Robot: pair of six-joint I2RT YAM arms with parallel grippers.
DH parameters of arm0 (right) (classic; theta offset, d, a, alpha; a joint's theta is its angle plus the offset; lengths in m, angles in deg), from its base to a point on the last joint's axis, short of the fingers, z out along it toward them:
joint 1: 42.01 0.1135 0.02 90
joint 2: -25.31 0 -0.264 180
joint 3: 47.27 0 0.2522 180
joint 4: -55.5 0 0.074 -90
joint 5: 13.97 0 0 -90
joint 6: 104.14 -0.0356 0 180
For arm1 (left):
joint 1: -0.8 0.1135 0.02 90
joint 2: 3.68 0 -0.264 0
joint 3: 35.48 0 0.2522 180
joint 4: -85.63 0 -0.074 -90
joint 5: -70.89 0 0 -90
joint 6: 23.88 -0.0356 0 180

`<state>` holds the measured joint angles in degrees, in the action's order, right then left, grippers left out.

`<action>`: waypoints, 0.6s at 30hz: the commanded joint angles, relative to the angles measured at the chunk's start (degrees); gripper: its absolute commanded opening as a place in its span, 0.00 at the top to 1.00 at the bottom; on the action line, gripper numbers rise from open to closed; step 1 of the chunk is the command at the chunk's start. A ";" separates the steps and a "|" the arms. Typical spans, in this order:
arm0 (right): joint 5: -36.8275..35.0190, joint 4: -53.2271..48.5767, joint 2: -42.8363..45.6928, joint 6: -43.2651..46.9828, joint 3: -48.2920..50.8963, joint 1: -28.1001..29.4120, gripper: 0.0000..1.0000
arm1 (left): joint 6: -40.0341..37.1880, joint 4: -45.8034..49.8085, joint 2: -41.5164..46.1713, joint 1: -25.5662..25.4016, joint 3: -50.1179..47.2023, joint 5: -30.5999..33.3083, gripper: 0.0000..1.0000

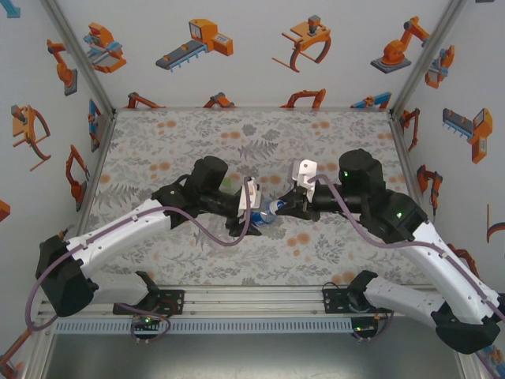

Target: Screw on the bottle caps

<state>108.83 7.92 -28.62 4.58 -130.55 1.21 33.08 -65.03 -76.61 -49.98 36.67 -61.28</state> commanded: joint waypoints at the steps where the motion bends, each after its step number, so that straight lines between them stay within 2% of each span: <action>1: -5.69 6.73 -1.00 -15.11 1.62 0.17 1.00 | -0.05 -1.77 0.91 0.15 1.51 -0.17 1.00; 6: -20.53 11.74 -3.71 -51.65 3.26 0.17 1.00 | 2.20 -6.69 0.53 0.20 0.25 6.47 1.00; 10: -27.54 1.03 -8.56 -74.47 -0.82 0.14 1.00 | 3.07 -10.96 0.20 0.19 -1.03 13.38 1.00; 13: -30.51 -6.24 -10.82 -81.69 -3.56 0.15 1.00 | 2.65 -11.89 -0.33 0.16 -0.84 14.88 1.00; 16: -32.17 -3.74 -9.89 -83.33 -2.71 0.18 1.00 | 2.22 -11.99 -0.89 0.16 -0.45 14.86 1.00; 18: -31.73 -0.54 -8.85 -81.32 -1.75 0.20 1.00 | 2.19 -11.48 -1.16 0.15 -0.04 14.39 1.00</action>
<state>79.93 5.08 -38.19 -68.30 -132.67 1.17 37.23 -68.60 -78.24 -48.63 34.83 -44.54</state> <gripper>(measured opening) 0.252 0.603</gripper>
